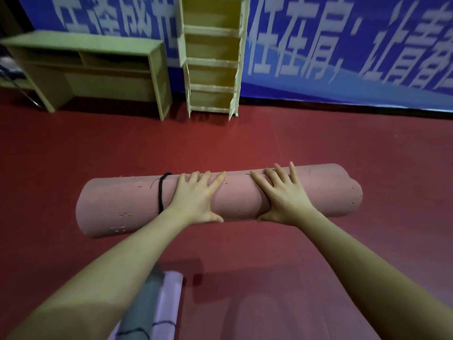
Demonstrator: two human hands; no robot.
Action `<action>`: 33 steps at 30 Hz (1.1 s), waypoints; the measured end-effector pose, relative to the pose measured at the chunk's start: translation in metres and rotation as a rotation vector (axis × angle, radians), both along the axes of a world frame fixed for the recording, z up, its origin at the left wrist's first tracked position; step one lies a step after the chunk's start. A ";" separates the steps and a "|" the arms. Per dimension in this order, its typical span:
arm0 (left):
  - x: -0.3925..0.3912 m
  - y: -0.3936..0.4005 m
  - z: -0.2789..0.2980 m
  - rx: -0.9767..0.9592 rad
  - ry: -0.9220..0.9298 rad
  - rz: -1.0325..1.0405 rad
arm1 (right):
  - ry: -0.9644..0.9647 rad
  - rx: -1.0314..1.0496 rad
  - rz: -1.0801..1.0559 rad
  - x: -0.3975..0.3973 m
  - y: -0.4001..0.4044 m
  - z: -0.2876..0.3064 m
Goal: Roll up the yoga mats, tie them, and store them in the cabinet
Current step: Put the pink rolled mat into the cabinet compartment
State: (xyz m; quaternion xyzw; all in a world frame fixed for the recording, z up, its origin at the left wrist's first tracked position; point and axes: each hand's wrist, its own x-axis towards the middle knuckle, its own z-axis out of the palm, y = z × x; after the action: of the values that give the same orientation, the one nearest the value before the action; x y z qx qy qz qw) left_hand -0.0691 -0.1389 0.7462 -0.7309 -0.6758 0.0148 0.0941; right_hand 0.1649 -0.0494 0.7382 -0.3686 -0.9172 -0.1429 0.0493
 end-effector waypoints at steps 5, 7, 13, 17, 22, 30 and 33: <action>-0.020 0.064 0.032 0.063 0.018 0.010 | 0.005 0.006 -0.004 -0.022 0.067 0.034; -0.028 0.095 0.042 0.086 0.038 0.027 | 0.005 0.027 0.020 -0.033 0.104 0.043; -0.055 0.207 0.087 0.154 0.064 0.071 | -0.101 0.095 0.111 -0.072 0.237 0.102; -0.084 0.283 0.118 0.206 0.095 0.105 | -0.041 0.097 0.158 -0.103 0.318 0.135; -0.128 0.370 0.138 0.191 0.137 0.096 | 0.027 0.080 0.158 -0.146 0.405 0.145; -0.226 0.537 0.145 0.245 0.173 0.043 | 0.070 0.159 0.137 -0.235 0.561 0.152; -0.271 0.606 0.151 0.231 0.178 0.018 | 0.074 0.158 0.096 -0.277 0.623 0.157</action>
State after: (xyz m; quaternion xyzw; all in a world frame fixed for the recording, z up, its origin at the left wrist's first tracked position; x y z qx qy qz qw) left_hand -0.3402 0.4668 0.8968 -0.7048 -0.6686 0.0023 0.2371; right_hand -0.1125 0.5733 0.8956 -0.3243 -0.9173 -0.1983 0.1188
